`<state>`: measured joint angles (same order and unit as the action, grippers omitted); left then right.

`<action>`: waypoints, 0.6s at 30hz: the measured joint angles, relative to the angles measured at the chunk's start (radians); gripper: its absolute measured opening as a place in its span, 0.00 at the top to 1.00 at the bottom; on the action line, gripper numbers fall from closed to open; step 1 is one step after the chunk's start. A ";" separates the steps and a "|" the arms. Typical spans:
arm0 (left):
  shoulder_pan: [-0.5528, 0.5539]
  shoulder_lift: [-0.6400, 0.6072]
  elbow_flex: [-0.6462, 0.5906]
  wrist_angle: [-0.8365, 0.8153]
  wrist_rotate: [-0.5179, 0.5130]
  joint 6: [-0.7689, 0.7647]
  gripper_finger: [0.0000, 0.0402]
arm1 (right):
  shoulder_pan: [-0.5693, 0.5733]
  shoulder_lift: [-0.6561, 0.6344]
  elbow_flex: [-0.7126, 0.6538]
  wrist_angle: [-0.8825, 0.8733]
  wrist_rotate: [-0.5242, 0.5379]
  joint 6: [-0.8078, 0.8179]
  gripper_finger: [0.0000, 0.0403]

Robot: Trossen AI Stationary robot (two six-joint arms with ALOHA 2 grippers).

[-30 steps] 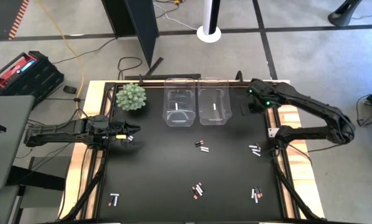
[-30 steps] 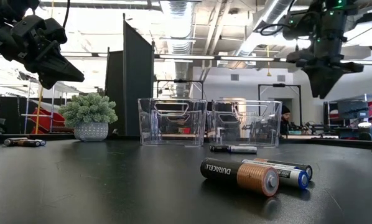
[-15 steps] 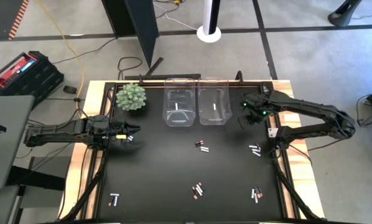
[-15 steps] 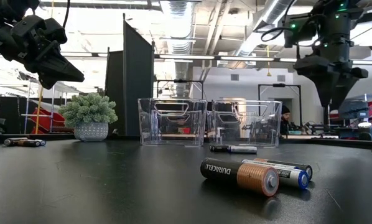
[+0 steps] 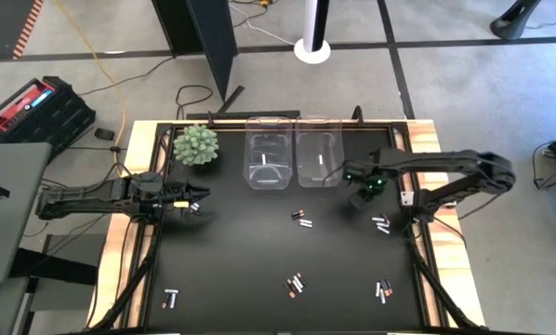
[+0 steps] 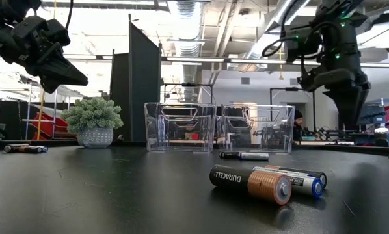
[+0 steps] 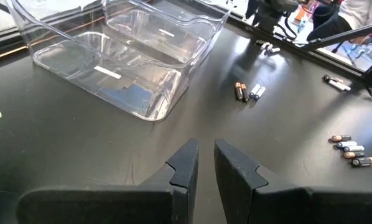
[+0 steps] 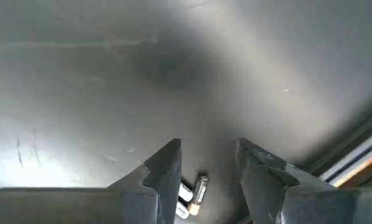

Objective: Sort batteries
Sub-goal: Put the white battery into the right transparent bin

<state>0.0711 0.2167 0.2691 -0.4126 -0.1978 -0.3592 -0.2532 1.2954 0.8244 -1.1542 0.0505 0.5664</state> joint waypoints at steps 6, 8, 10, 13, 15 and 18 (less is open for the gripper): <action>0.000 0.000 0.000 0.000 0.000 -0.003 0.88 | 0.071 0.019 0.000 -0.058 -0.005 -0.027 0.59; 0.000 0.000 0.000 0.002 0.000 -0.003 0.88 | 0.085 0.024 0.000 -0.070 -0.030 -0.043 0.59; 0.000 0.000 0.000 0.002 0.000 -0.004 0.88 | 0.098 0.035 0.000 -0.071 -0.048 -0.047 0.59; 0.000 0.000 0.000 0.003 0.000 -0.004 0.88 | 0.118 0.057 0.000 -0.067 -0.065 -0.068 0.59; 0.000 0.000 0.000 0.003 0.000 -0.004 0.88 | 0.131 0.082 0.000 -0.071 -0.080 -0.095 0.59; 0.000 0.000 0.000 0.004 0.000 -0.004 0.88 | 0.148 0.127 0.000 -0.076 -0.090 -0.128 0.59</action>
<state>0.0710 0.2169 0.2691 -0.4084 -0.1982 -0.3634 -0.1054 1.4221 0.8246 -1.2300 -0.0398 0.4387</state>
